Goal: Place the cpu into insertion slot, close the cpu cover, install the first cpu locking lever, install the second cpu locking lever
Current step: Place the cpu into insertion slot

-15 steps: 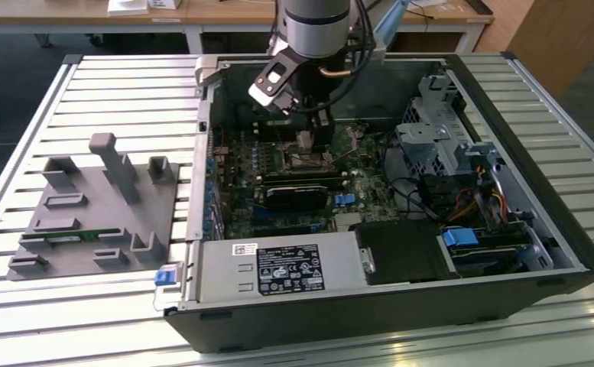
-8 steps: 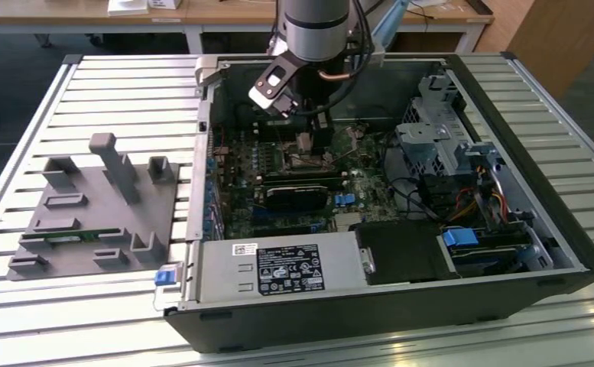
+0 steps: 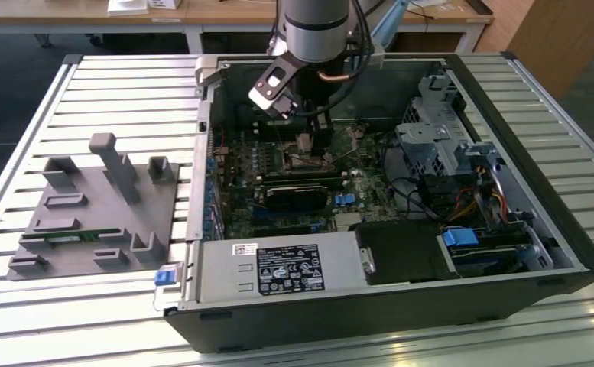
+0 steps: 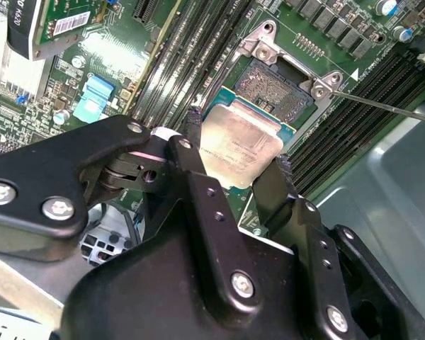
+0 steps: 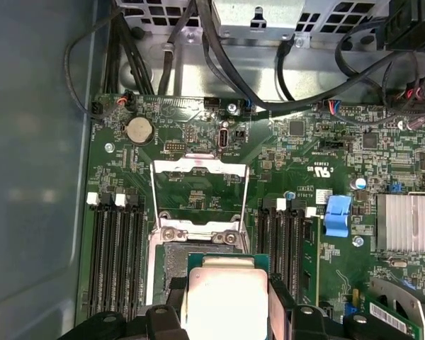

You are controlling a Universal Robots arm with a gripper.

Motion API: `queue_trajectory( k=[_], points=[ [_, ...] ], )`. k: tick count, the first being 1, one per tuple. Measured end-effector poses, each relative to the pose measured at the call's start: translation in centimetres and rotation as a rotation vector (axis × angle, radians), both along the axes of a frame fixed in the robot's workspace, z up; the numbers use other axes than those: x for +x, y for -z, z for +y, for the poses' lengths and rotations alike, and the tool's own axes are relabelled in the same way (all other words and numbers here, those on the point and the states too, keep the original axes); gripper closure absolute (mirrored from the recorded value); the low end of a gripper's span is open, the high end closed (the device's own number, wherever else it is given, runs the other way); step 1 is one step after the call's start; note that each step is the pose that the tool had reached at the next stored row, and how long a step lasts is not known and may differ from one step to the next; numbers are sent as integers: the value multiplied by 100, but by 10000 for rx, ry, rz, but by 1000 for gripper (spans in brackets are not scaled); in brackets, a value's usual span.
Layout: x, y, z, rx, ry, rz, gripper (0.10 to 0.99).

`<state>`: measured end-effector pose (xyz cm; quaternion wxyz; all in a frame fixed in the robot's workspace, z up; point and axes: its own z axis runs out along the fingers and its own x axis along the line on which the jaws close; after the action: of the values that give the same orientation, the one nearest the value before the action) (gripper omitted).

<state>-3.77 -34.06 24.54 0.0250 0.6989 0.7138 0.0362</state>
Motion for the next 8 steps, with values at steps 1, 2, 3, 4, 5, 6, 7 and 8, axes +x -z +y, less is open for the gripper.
queue_trajectory(
  k=[1, 2, 3, 4, 5, 6, 7, 8],
  points=[
    [0, 2, 0, 0, 0, 0, 549],
    [0, 4, 0, -2, 1, 1, 549],
    [0, 7, 0, -2, 0, 1, 549],
    [0, 8, 0, -2, 0, 1, 549],
    [0, 9, 0, -2, 1, 1, 549],
    [0, 10, 0, -1, 0, 1, 549],
    [0, 10, 0, -2, 0, 1, 549],
    [0, 11, 0, -1, 1, 1, 549]
  ],
)
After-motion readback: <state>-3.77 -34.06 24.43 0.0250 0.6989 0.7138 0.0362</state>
